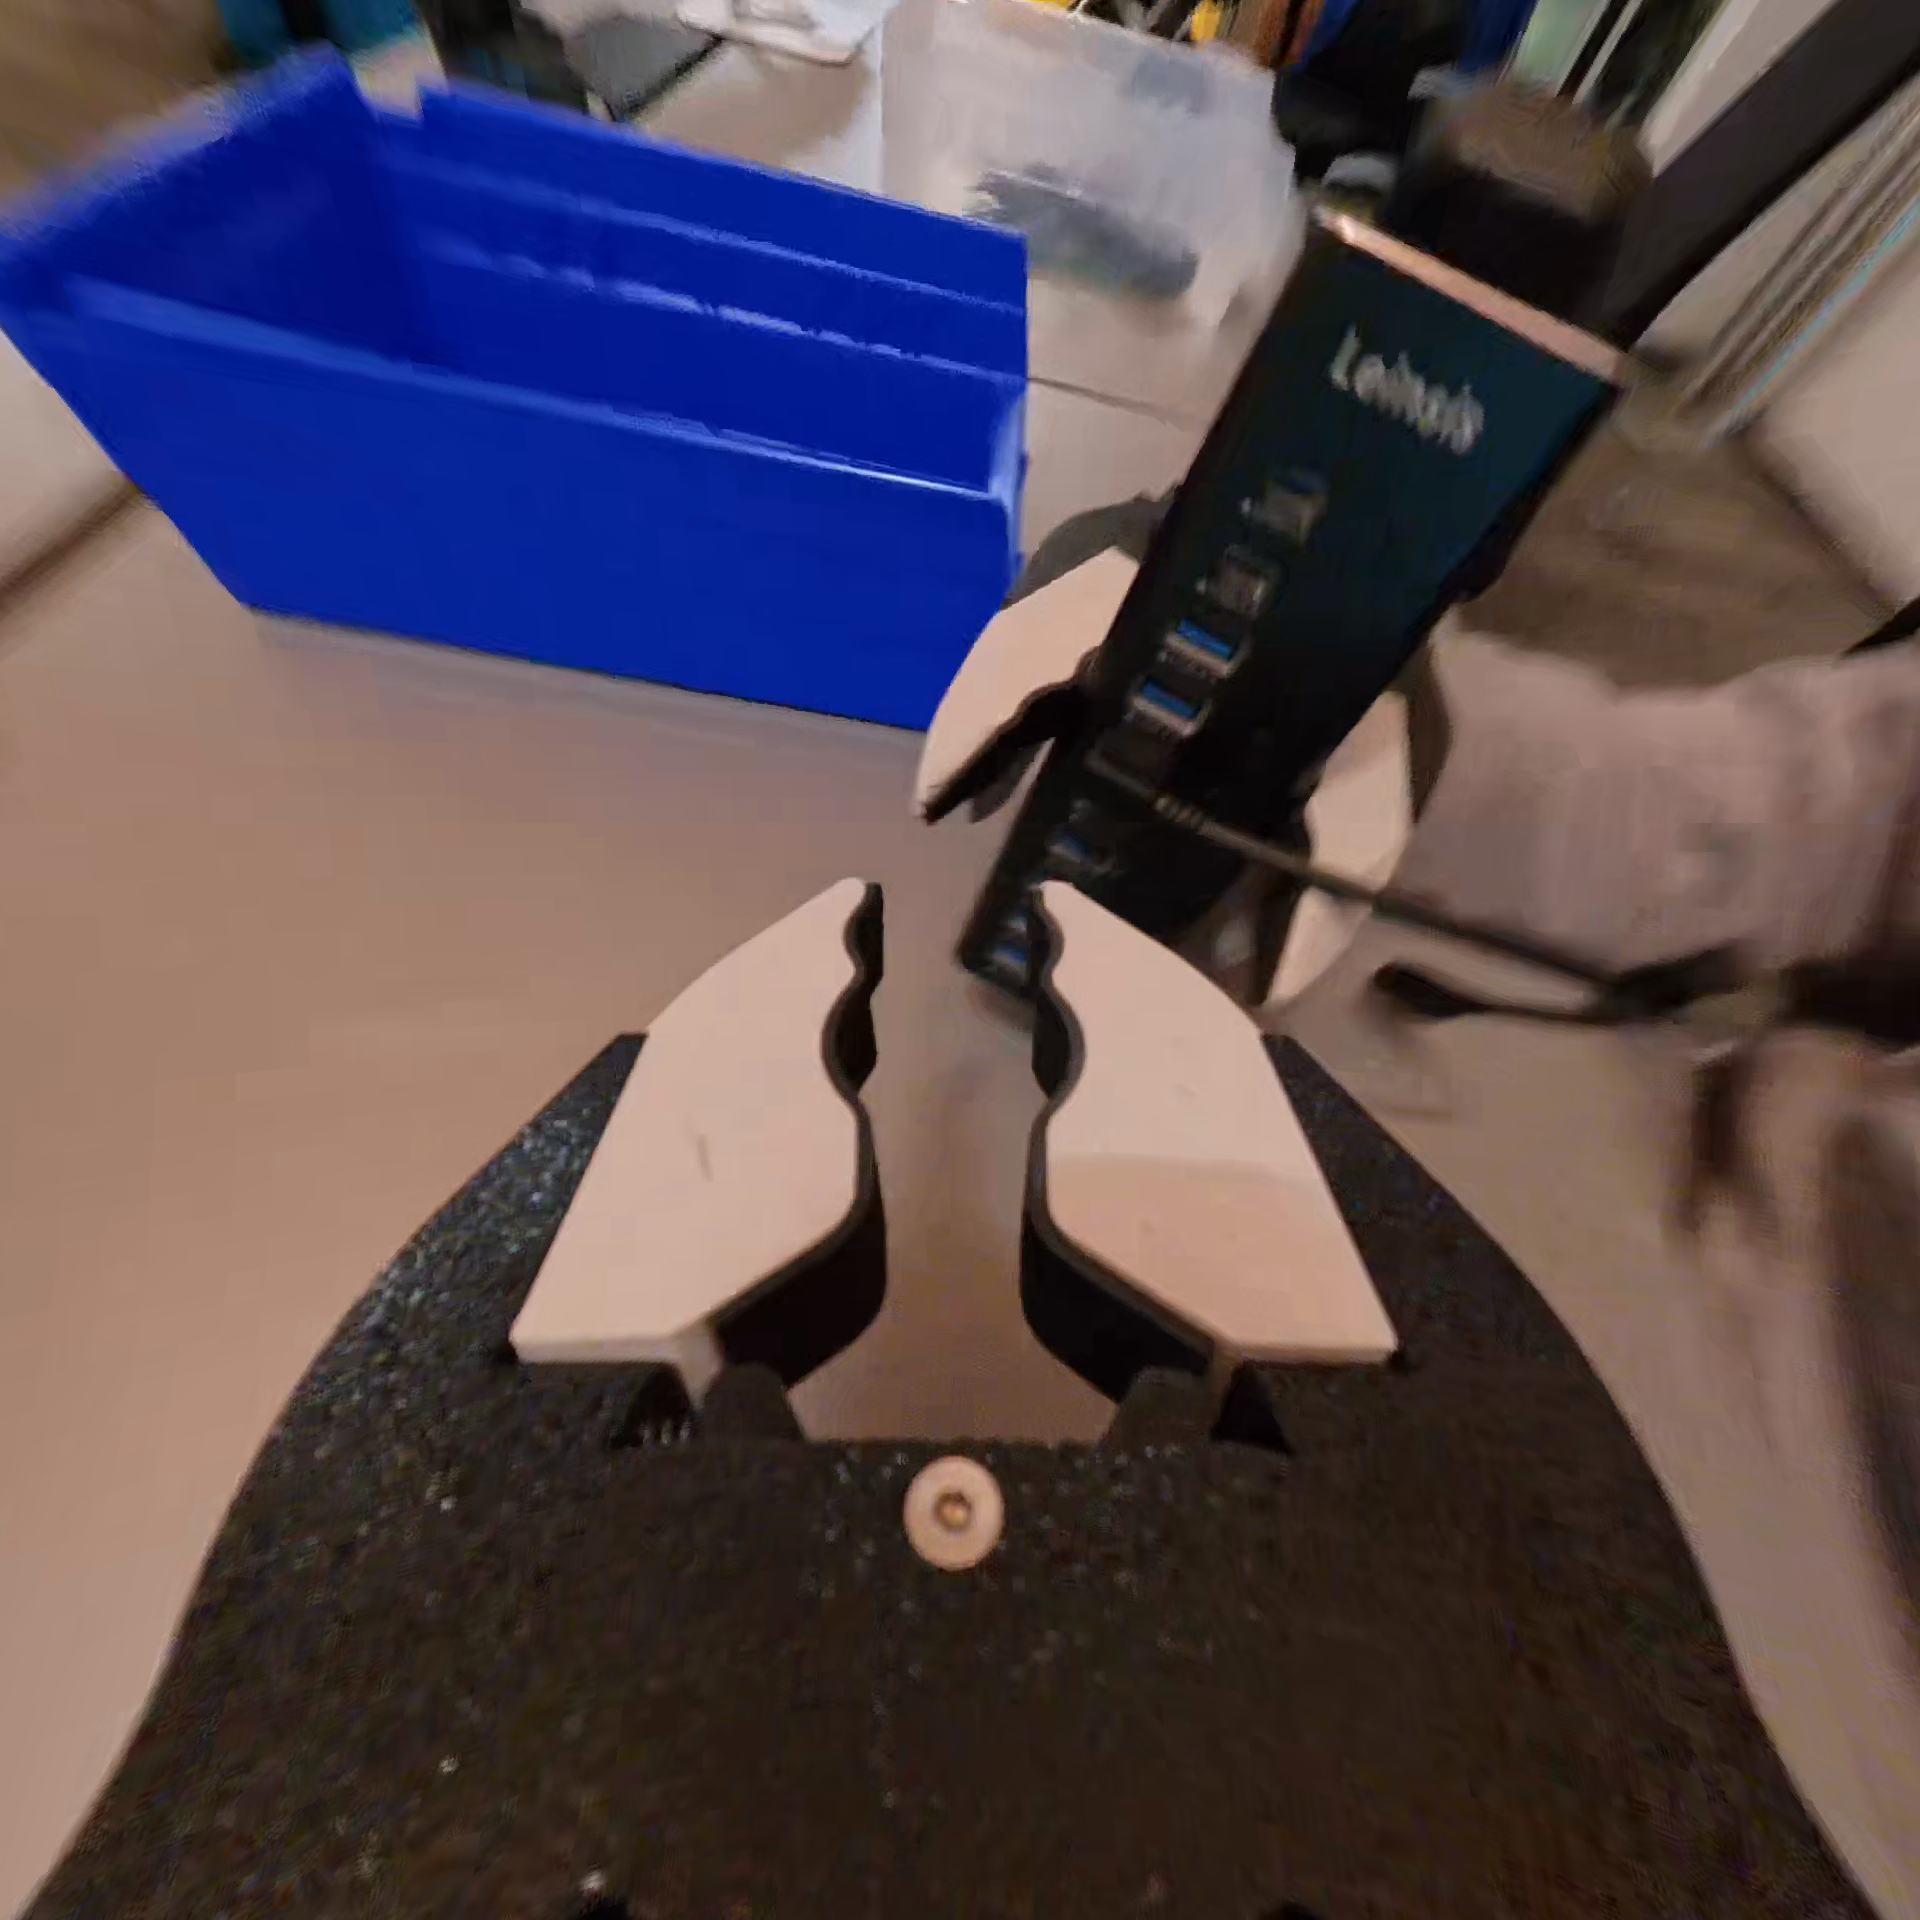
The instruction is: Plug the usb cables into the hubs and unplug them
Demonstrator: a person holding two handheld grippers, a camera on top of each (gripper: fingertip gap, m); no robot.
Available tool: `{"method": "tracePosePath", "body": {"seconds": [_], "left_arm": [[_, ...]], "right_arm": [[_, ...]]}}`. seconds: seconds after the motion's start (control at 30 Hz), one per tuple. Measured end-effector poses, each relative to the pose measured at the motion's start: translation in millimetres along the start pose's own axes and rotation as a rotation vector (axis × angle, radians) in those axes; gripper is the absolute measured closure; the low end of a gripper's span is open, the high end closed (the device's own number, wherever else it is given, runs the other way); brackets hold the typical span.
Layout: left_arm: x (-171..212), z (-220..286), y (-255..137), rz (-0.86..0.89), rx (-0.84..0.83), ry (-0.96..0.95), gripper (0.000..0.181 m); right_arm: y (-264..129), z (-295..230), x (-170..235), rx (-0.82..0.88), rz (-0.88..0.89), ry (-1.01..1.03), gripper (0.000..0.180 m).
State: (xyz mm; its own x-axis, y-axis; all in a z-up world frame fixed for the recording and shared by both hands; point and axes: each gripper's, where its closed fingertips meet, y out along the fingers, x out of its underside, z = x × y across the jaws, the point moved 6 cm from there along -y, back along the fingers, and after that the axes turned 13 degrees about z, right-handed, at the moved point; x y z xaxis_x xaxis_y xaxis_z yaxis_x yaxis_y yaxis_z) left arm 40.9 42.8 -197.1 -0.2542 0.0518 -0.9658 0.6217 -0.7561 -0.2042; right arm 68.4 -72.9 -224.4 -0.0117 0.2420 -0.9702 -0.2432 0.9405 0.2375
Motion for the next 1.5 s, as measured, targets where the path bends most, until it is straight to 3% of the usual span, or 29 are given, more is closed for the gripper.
{"method": "tracePosePath", "body": {"seconds": [0.07,0.13,0.33,0.93,1.23,1.33,1.4,1.5], "left_arm": [[1,4,-4,0.030,0.036,0.203,0.165],[6,14,-1,0.037,0.129,0.253,0.166],[6,27,13,0.100,0.174,0.275,0.181],[8,33,10,-0.045,0.189,0.334,0.181],[7,30,14,0.016,0.162,0.301,0.181],[-11,34,7,0.072,0.143,0.269,0.181],[-33,31,-14,0.091,0.037,0.288,0.181],[-67,16,-73,0.119,-0.301,0.324,0.175]], "right_arm": [[1,-3,1,-0.025,-0.015,0.002,0.107],[2,-4,2,-0.034,-0.025,-0.004,0.107],[2,-5,2,-0.044,-0.025,0.008,0.107],[9,-11,10,-0.100,-0.133,0.021,0.107],[7,-6,7,-0.073,-0.087,0.055,0.107],[9,-7,10,-0.057,-0.123,0.034,0.107],[10,-8,11,-0.052,-0.137,0.014,0.107],[8,-5,9,-0.041,-0.109,0.033,0.107]]}}
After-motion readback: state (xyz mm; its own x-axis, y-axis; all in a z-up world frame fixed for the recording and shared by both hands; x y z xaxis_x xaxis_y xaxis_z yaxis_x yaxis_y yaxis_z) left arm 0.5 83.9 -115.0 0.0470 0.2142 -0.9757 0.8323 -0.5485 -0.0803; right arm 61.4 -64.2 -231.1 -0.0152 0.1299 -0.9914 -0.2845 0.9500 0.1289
